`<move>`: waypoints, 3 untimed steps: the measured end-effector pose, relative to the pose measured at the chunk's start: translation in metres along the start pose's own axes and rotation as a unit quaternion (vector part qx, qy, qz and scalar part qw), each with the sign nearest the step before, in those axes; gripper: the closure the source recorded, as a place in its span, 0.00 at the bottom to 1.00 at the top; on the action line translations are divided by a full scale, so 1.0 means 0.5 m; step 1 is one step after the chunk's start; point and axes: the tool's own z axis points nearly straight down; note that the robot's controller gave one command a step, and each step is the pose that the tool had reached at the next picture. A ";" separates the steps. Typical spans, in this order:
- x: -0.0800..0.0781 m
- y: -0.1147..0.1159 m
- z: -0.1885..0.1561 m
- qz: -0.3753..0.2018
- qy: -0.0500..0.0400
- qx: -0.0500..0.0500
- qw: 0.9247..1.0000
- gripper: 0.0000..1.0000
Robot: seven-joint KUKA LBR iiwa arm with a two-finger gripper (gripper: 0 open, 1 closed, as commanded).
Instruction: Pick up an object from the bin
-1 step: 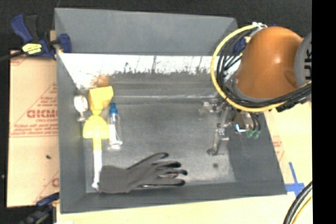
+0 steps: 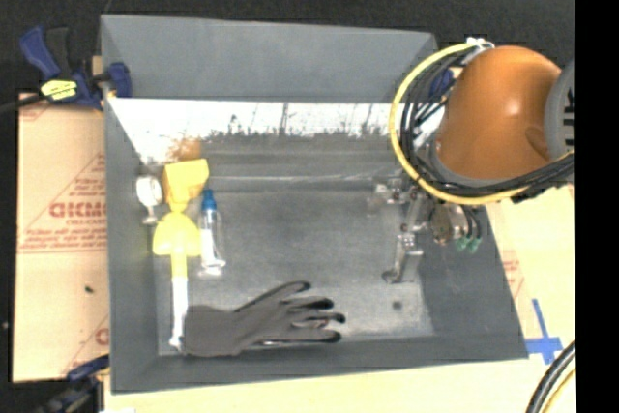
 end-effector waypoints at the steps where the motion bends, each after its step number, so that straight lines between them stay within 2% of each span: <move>1: 0.048 0.156 0.273 -0.048 0.000 0.000 0.999 0.00; 2: 0.074 0.140 0.130 -0.059 -0.003 0.000 0.998 0.00; 3: 0.013 0.347 0.259 -0.015 -0.001 -0.002 1.000 0.00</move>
Offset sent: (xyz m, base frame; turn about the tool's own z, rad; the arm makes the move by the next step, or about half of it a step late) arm -0.0381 0.0708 -0.0690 -0.1197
